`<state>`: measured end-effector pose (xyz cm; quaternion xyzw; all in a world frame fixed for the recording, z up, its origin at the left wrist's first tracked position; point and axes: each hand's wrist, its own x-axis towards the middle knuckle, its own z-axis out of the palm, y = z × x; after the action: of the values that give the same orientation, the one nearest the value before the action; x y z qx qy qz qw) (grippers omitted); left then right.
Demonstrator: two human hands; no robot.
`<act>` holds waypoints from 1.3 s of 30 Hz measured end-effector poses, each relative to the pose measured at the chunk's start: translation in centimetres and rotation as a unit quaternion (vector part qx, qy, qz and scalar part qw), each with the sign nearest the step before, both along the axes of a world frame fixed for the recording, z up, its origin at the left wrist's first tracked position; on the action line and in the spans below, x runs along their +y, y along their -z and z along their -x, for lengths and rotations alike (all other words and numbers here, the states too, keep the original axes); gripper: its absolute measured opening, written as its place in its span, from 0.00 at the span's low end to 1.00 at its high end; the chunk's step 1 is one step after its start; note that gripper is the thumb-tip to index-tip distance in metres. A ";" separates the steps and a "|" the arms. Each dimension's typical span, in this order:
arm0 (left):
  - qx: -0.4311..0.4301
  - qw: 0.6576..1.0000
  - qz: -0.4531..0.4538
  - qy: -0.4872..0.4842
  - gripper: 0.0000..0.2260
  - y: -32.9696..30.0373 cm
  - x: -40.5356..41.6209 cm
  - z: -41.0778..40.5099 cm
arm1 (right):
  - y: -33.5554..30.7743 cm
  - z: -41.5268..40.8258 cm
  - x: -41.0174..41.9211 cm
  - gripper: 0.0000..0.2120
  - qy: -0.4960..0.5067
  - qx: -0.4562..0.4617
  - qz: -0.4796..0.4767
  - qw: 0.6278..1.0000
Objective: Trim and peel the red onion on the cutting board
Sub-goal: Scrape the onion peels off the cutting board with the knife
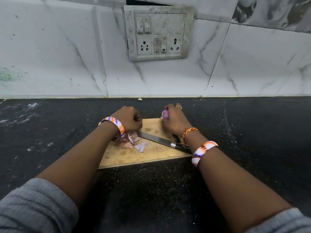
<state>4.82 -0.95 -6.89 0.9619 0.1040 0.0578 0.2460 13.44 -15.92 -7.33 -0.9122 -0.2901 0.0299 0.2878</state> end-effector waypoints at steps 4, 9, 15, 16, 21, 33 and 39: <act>0.007 0.997 0.070 0.001 0.07 -0.2 0.0 1.3 | 0.3 0.3 0.9 0.12 -0.011 -0.046 0.058 0.997; 0.014 0.995 0.101 -0.012 0.07 0.1 0.0 2.5 | 0.6 -0.2 0.8 0.15 -0.012 -0.023 0.054 0.998; 0.028 0.996 0.085 -0.013 0.08 -0.4 0.1 3.5 | -0.8 0.2 -2.0 0.26 0.025 -0.056 0.085 0.994; 0.029 0.996 0.081 -0.012 0.08 -0.5 0.1 3.8 | -0.9 1.0 -2.8 0.24 0.022 -0.091 0.107 0.990; 0.001 0.998 0.050 -0.037 0.07 -1.2 0.1 5.5 | 0.6 6.4 -6.6 0.25 -0.063 -0.127 0.220 0.965; -0.076 0.990 0.053 -0.105 0.10 -2.2 -0.3 8.9 | -0.1 9.2 -11.1 0.12 0.021 -0.173 0.181 0.968; -0.082 0.987 0.065 -0.121 0.09 -1.6 -0.6 9.5 | 0.4 9.2 -14.4 0.10 0.064 -0.171 0.240 0.953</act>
<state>-4.71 -1.55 -5.29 0.9163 0.2028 0.1588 0.3067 4.26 -30.34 -7.68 -0.9624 -0.2606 -0.0764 0.0079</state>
